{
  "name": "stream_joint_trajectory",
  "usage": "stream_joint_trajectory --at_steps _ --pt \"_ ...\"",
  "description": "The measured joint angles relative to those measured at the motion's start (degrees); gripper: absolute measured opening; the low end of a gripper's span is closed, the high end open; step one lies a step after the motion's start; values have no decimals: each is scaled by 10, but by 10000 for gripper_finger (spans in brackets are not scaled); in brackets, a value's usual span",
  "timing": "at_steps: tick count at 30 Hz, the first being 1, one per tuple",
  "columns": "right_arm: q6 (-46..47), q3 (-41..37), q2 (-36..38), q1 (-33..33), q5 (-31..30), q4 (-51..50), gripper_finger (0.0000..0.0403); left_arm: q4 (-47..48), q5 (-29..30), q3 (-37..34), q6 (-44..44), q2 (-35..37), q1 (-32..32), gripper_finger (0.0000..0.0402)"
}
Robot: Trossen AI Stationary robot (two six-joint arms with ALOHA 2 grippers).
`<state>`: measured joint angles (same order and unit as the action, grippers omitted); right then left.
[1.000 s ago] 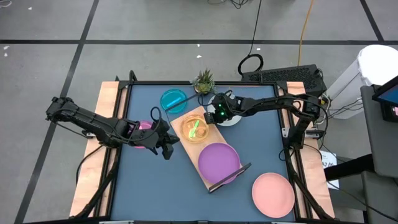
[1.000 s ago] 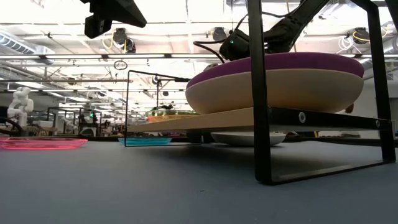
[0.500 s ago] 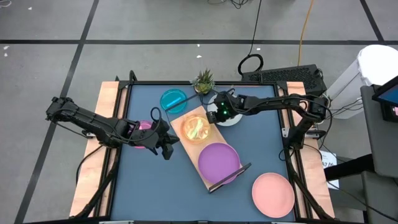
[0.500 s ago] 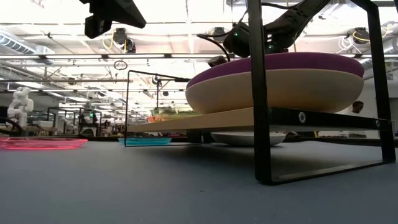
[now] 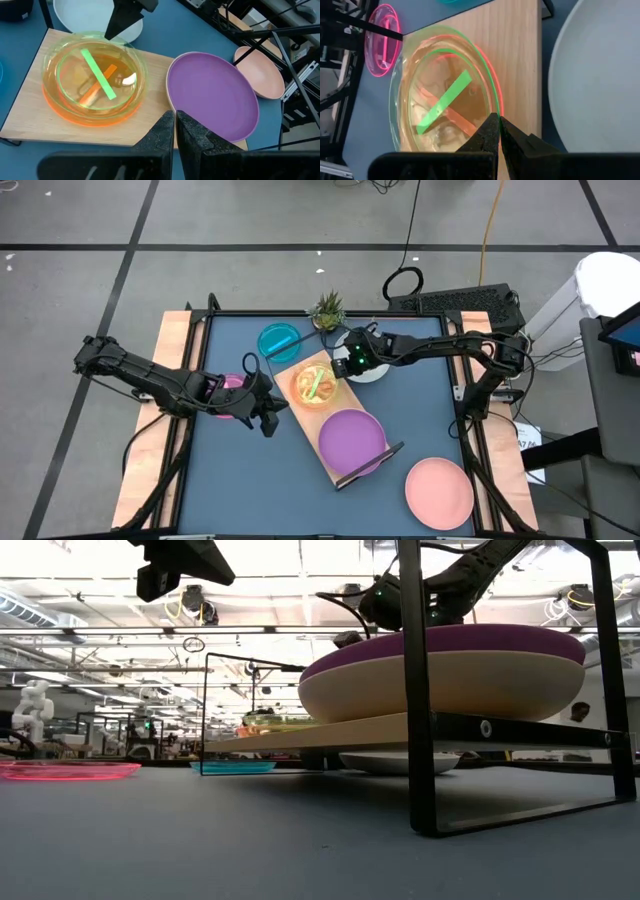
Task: Place and stack plates onto a shelf
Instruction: Stack the small green plate on the small orange plate on the shelf, then stack the large light gray plate on the large violet plate on the shelf
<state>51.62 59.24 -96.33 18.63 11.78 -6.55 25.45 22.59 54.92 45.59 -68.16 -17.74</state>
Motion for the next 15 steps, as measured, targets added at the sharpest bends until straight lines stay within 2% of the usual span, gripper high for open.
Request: stream_joint_trajectory --at_steps 5,15 --pt "3 0 0 0 0 9 12 0 0 0 2 0 0 23" --pt "6 0 0 0 3 6 79 0 0 0 15 0 0 23"
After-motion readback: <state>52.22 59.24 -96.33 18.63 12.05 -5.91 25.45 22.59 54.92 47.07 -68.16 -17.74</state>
